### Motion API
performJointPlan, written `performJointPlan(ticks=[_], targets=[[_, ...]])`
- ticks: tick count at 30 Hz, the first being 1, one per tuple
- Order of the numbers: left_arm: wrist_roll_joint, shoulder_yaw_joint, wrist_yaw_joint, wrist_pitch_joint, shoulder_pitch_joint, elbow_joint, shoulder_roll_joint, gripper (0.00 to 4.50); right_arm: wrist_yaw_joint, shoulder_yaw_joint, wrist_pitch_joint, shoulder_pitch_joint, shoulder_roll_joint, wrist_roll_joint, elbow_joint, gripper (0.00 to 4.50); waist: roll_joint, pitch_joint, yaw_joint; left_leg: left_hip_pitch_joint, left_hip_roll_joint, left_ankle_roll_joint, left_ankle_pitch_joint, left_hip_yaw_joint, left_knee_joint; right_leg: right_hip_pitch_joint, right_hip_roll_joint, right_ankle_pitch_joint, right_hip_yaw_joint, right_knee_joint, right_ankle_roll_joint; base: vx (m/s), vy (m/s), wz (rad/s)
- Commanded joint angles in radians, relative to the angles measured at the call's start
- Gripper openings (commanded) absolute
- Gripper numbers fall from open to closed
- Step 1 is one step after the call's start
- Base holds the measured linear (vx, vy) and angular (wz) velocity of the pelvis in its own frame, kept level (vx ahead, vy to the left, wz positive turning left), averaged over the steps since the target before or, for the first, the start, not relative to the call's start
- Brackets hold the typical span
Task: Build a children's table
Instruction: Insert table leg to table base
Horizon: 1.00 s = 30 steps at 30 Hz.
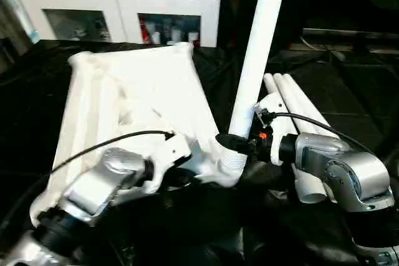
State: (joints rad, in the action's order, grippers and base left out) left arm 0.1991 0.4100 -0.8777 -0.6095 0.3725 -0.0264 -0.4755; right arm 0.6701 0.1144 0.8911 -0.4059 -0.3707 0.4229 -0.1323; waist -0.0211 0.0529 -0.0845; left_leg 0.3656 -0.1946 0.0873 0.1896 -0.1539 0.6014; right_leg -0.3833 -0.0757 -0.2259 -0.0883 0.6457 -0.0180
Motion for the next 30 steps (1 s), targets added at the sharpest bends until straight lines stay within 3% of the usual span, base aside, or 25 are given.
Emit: performJointPlan(ticks=[1,6,9,13,16,22,25,26,30], targets=[[0.0,-0.052,0.045,0.055,0.028,-0.044,0.02,0.0,-0.015,0.017,-0.038,-0.031,0.01,-0.026,0.031,1.91,-0.002,-0.065,-0.007,0.0,-0.023,0.007,0.114,0.002,-0.065,0.055,-0.063,-0.098,0.059,-0.088,-0.173,0.0,0.0,0.0],[-0.004,-0.069,0.059,0.107,0.036,-0.089,0.064,0.0,-0.033,0.037,-0.081,-0.06,0.03,-0.063,0.095,1.91,-0.004,-0.069,-0.008,0.002,-0.025,0.004,0.094,0.003,-0.064,0.056,-0.064,-0.081,0.059,-0.084,-0.174,0.0,0.0,0.0],[-0.009,-0.061,0.042,0.124,0.032,-0.11,0.066,0.0,-0.056,0.04,-0.105,-0.082,0.048,-0.084,0.138,1.91,0.001,-0.069,-0.008,0.001,-0.025,-0.002,0.086,0.001,-0.064,0.055,-0.063,-0.064,0.059,-0.082,-0.179,0.0,0.0,0.0],[-0.001,-0.054,0.017,0.135,0.03,-0.124,0.063,0.0,-0.062,0.041,-0.12,-0.095,0.058,-0.088,0.161,1.91,0.0,-0.066,-0.009,0.002,-0.024,-0.005,0.1,0.0,-0.066,0.054,-0.066,-0.104,0.06,-0.086,-0.172,0.0,0.0,0.0],[-0.014,-0.049,0.014,0.14,0.025,-0.129,0.056,0.59,-0.064,0.039,-0.13,-0.103,0.065,-0.093,0.174,1.91,-0.001,-0.066,-0.009,0.0,-0.025,-0.003,0.112,0.0,-0.067,0.052,-0.066,-0.132,0.06,-0.089,-0.164,0.0,0.0,0.0],[-0.042,-0.049,0.013,0.132,0.02,-0.151,0.037,0.91,-0.059,0.039,-0.144,-0.114,0.073,-0.099,0.192,1.91,0.001,-0.067,-0.009,0.001,-0.026,-0.003,0.096,0.001,-0.068,0.053,-0.066,-0.098,0.06,-0.084,-0.164,0.0,0.0,0.0],[-0.054,-0.044,0.008,0.12,0.016,-0.153,0.019,0.91,-0.054,0.043,-0.155,-0.12,0.073,-0.101,0.206,1.91,0.001,-0.065,-0.009,0.001,-0.027,-0.003,0.104,0.0,-0.068,0.052,-0.067,-0.109,0.06,-0.085,-0.164,0.0,0.0,0.0],[-0.055,-0.044,0.007,0.116,0.014,-0.152,0.015,0.75,-0.054,0.044,-0.158,-0.121,0.074,-0.103,0.209,1.91,0.006,-0.066,-0.009,0.001,-0.026,-0.003,0.105,0.0,-0.069,0.053,-0.067,-0.112,0.06,-0.086,-0.162,0.0,0.0,0.0],[-0.05,-0.053,0.003,0.112,0.012,-0.15,0.01,0.44,-0.05,0.046,-0.165,-0.127,0.077,-0.111,0.22,1.91,0.003,-0.064,-0.008,-0.001,-0.026,-0.001,0.115,-0.001,-0.07,0.05,-0.067,-0.138,0.06,-0.089,-0.16,0.0,0.0,0.0]])
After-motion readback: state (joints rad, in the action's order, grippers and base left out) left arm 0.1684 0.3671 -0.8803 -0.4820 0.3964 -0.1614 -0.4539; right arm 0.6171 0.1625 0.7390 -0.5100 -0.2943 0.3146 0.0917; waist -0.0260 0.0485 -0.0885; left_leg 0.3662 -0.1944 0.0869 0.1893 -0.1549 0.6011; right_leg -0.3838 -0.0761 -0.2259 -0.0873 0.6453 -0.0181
